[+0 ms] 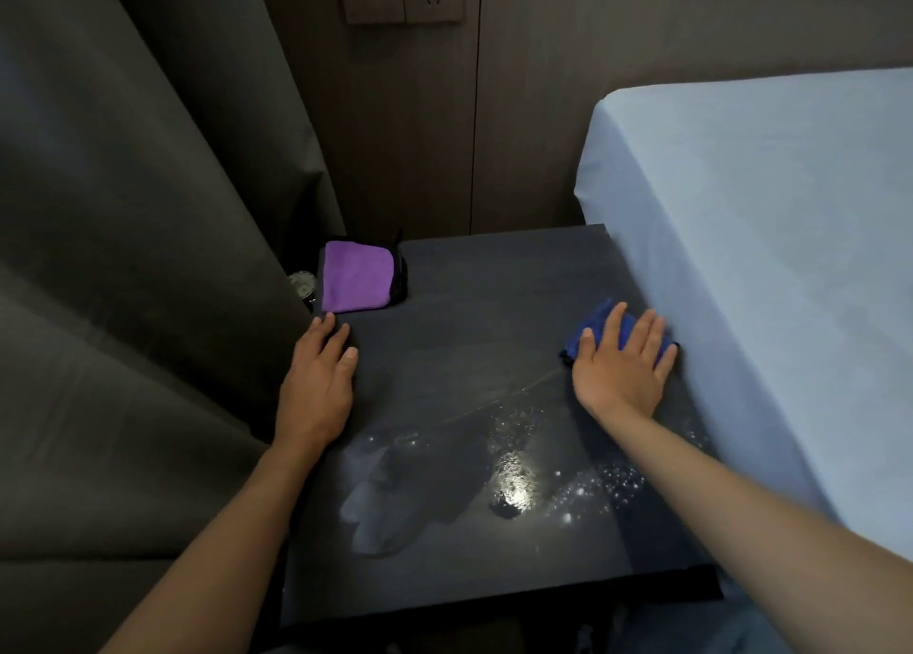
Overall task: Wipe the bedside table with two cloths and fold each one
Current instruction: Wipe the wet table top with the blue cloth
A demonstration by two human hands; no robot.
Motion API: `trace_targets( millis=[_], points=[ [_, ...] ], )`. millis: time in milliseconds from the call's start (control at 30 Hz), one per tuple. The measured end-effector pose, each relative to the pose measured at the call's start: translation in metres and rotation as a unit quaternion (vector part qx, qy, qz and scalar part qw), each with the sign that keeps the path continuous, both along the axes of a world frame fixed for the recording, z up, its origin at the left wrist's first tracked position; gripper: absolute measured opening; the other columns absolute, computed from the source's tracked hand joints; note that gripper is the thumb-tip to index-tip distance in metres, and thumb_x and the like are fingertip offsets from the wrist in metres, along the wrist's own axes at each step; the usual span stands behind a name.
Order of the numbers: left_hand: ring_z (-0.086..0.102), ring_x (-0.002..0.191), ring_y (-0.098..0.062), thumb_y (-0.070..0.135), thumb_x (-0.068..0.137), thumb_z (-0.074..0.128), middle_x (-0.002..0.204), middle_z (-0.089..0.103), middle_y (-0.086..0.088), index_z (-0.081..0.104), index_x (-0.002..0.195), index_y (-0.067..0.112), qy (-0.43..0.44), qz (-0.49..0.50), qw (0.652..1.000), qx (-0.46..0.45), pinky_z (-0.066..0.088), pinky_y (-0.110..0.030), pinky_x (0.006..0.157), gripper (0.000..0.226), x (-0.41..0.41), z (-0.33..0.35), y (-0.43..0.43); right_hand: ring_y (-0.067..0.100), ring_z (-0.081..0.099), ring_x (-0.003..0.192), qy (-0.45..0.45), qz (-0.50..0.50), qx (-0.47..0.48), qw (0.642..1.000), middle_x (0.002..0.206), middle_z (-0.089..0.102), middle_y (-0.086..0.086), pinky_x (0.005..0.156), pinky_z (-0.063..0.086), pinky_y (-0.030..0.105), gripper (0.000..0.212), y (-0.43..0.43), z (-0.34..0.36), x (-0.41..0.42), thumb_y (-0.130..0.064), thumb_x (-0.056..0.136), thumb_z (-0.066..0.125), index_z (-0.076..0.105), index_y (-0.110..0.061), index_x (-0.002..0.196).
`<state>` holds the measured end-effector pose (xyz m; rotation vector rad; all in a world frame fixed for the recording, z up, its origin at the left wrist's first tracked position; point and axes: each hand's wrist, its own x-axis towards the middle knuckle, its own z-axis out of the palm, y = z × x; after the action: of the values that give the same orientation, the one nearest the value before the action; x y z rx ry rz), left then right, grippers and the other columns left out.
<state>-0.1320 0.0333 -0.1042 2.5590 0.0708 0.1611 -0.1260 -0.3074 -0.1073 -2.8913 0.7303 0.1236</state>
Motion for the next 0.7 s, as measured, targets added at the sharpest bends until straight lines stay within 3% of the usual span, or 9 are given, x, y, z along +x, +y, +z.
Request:
trace_targets(
  millis=[133, 300, 433, 700],
  points=[
    [0.018, 0.149, -0.017, 0.029, 0.105, 0.03, 0.16, 0.03, -0.007, 0.045, 0.145, 0.006, 0.001, 0.004, 1.0, -0.009, 0.011, -0.026, 0.115, 0.048, -0.001, 0.002, -0.002, 0.03, -0.016, 0.152, 0.01, -0.056, 0.0, 0.998, 0.165, -0.012, 0.019, 0.12, -0.009, 0.053, 0.067, 0.034, 0.0, -0.017, -0.049, 0.102, 0.01, -0.005, -0.016, 0.159],
    [0.02, 0.149, -0.019, 0.041, 0.095, 0.021, 0.16, 0.031, -0.009, 0.048, 0.144, 0.006, 0.004, 0.003, 0.998, -0.063, 0.01, -0.023, 0.114, 0.066, -0.002, 0.003, -0.001, 0.033, -0.014, 0.152, 0.001, -0.063, -0.006, 0.998, 0.164, -0.011, 0.022, 0.119, -0.007, 0.057, 0.069, 0.069, -0.001, -0.038, -0.048, 0.102, 0.012, -0.003, -0.013, 0.158],
    [0.021, 0.149, -0.021, 0.038, 0.099, 0.023, 0.16, 0.03, -0.01, 0.049, 0.143, 0.006, 0.015, 0.007, 0.995, -0.099, 0.012, -0.025, 0.114, 0.06, 0.0, 0.003, 0.0, 0.035, -0.014, 0.151, -0.002, -0.06, 0.002, 0.998, 0.164, -0.011, 0.024, 0.119, -0.006, 0.059, 0.07, 0.101, 0.0, -0.047, -0.049, 0.101, 0.015, -0.001, -0.011, 0.158],
    [0.02, 0.148, -0.021, 0.036, 0.098, 0.021, 0.159, 0.031, -0.011, 0.048, 0.143, 0.006, 0.011, -0.002, 0.996, -0.086, 0.013, -0.024, 0.113, 0.061, 0.003, -0.002, 0.003, 0.038, -0.014, 0.151, -0.019, -0.038, 0.017, 0.999, 0.163, -0.01, 0.027, 0.118, -0.008, 0.06, 0.071, 0.157, -0.001, -0.053, -0.048, 0.102, 0.018, 0.001, -0.008, 0.158]
  ],
)
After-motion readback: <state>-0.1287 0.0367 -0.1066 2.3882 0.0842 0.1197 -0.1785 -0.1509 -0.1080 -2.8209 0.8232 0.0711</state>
